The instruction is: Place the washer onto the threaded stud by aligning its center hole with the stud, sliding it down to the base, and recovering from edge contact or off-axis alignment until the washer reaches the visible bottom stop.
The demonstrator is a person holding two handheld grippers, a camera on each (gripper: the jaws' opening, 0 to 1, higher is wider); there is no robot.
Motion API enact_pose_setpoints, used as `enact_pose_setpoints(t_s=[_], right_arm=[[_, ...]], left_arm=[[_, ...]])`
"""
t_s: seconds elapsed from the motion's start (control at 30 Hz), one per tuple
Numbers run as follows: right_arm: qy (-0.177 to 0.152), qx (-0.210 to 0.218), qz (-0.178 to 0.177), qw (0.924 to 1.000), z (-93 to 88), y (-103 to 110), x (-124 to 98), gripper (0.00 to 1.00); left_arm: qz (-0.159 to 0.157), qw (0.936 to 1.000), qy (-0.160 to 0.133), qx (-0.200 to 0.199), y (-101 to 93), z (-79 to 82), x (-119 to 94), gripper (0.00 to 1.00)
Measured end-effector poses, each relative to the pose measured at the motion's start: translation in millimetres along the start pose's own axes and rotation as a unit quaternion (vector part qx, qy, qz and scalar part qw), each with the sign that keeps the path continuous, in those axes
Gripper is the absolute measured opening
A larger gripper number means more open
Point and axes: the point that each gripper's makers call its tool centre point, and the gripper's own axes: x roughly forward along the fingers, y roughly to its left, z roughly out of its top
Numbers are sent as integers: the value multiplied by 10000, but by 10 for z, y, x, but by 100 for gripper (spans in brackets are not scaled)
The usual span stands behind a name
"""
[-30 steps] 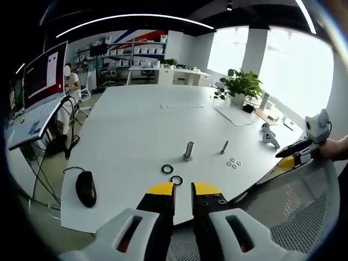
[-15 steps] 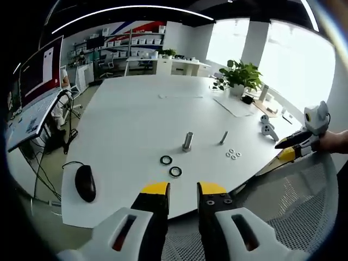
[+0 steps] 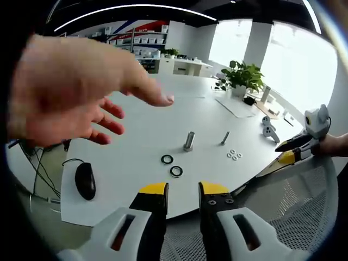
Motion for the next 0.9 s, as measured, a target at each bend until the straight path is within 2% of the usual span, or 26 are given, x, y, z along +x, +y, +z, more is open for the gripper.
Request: enact_pose_setpoints(t_s=[0.47, 0.9], right_arm=[[-42, 8, -62, 10000, 3, -12, -10, 37], [-137, 103, -85, 9998, 3, -21, -17, 37]], left_arm=[[-58, 9999, 135, 26, -38, -62, 24, 24], [-5, 9997, 187, 165, -42, -97, 25, 24]])
